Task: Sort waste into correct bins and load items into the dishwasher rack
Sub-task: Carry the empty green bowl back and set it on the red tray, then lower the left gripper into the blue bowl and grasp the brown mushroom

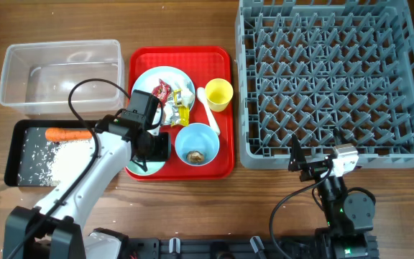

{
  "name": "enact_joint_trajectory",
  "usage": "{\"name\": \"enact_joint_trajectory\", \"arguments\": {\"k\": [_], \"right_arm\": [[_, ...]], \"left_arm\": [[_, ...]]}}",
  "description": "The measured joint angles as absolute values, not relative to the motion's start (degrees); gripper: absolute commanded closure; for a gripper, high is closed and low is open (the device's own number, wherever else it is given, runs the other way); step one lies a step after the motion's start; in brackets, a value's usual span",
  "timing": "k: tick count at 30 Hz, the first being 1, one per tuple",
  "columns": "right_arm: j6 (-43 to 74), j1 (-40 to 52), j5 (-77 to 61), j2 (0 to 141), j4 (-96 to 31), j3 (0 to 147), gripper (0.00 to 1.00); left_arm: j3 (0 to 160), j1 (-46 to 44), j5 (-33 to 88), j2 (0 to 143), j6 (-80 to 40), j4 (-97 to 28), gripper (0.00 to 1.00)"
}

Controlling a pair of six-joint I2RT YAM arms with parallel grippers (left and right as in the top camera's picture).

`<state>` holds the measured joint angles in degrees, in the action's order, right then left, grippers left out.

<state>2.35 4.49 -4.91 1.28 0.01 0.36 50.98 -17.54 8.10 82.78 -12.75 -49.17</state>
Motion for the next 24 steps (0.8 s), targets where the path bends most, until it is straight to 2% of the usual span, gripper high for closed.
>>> {"name": "enact_joint_trajectory", "arguments": {"k": [3,7,16,24], "right_arm": [[2.35,4.49,-4.91,1.28,0.01,0.36,0.00],[2.35,4.49,-4.91,1.28,-0.01,0.36,0.00],[2.35,4.49,-4.91,1.28,-0.01,0.36,0.00],[2.35,4.49,-4.91,1.28,-0.01,0.36,0.00]], "left_arm": [[58.39,-17.56,6.39,83.22,-12.78,-55.37,0.66],[68.58,-20.10,5.37,83.26,-12.78,-56.34,0.60],[69.38,-32.18,3.22,89.06,-12.78,-55.00,0.59],[69.38,-36.38,2.83,98.28,-12.78,-52.88,0.60]]}}
